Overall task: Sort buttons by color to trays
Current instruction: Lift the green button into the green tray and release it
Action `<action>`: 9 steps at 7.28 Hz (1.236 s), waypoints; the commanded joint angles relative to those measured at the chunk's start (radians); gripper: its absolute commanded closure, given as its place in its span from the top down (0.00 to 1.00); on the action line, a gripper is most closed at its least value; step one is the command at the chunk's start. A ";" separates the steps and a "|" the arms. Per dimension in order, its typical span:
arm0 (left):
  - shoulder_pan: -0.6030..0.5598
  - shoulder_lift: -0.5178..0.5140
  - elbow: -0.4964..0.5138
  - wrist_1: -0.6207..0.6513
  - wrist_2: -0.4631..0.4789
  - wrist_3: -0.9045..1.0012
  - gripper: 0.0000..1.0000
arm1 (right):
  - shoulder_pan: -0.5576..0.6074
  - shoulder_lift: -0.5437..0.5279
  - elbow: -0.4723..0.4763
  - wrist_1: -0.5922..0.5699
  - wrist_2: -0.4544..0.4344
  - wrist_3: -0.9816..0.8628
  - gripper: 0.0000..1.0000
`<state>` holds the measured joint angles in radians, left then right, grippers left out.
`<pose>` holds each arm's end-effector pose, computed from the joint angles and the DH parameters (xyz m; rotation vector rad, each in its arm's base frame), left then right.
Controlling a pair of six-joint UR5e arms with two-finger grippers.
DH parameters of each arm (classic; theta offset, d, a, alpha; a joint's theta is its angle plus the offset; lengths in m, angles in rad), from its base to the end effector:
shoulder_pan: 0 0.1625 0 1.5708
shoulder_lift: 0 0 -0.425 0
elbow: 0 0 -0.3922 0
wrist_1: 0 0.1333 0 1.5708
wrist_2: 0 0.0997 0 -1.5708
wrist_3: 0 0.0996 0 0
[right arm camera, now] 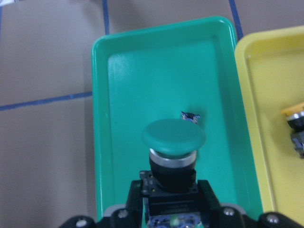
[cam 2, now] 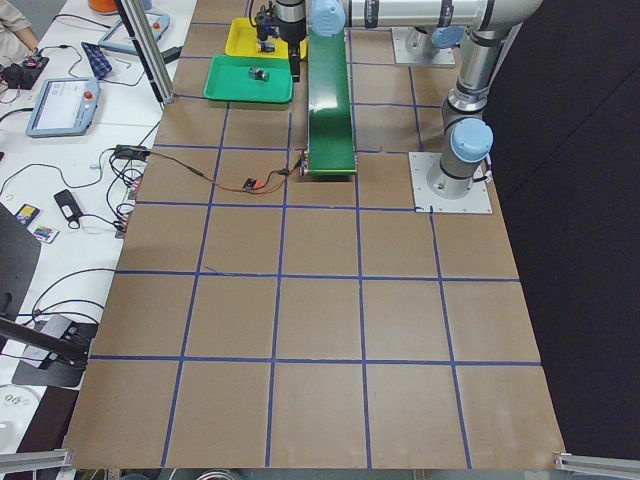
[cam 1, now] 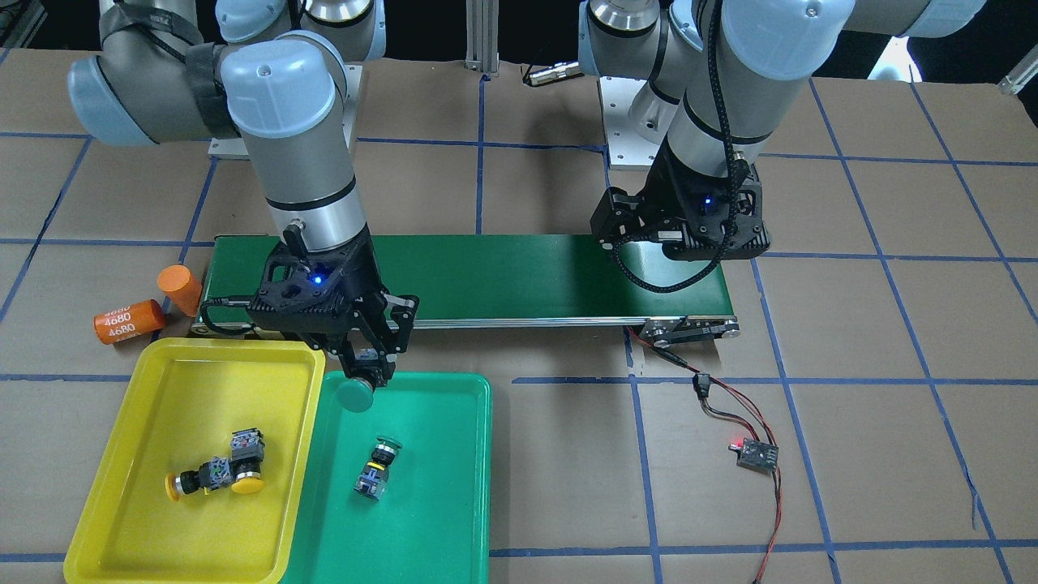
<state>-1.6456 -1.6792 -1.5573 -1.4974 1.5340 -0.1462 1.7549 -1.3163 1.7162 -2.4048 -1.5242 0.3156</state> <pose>-0.1765 -0.5222 0.4462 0.1115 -3.1051 -0.0395 0.2455 -0.5651 0.3728 0.1774 2.9229 -0.6088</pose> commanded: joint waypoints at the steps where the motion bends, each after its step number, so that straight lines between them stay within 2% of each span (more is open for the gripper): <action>1: 0.000 0.001 -0.001 0.000 0.000 -0.001 1.00 | 0.003 0.034 -0.001 -0.096 0.018 -0.004 0.30; 2: 0.000 0.006 -0.001 0.000 -0.002 -0.001 1.00 | 0.003 0.035 0.005 -0.096 0.018 -0.004 0.65; 3: 0.000 0.015 -0.001 -0.001 -0.002 -0.001 1.00 | 0.003 0.034 0.006 -0.096 0.018 -0.004 0.74; 4: 0.000 0.021 -0.001 -0.001 -0.002 -0.001 1.00 | 0.003 0.032 0.006 -0.096 0.018 -0.004 0.78; 5: 0.000 0.018 -0.001 -0.001 -0.003 -0.001 1.00 | -0.002 0.028 0.005 -0.088 0.013 -0.007 0.90; 6: 0.000 0.018 -0.001 -0.001 0.001 -0.001 1.00 | -0.009 0.003 0.006 -0.021 0.010 -0.007 1.00; 9: 0.000 0.013 -0.001 -0.001 0.003 -0.001 1.00 | -0.090 -0.147 0.005 0.513 -0.001 -0.019 1.00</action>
<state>-1.6460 -1.6630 -1.5585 -1.4987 1.5363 -0.1473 1.7065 -1.4077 1.7203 -2.1040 -1.5237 0.3049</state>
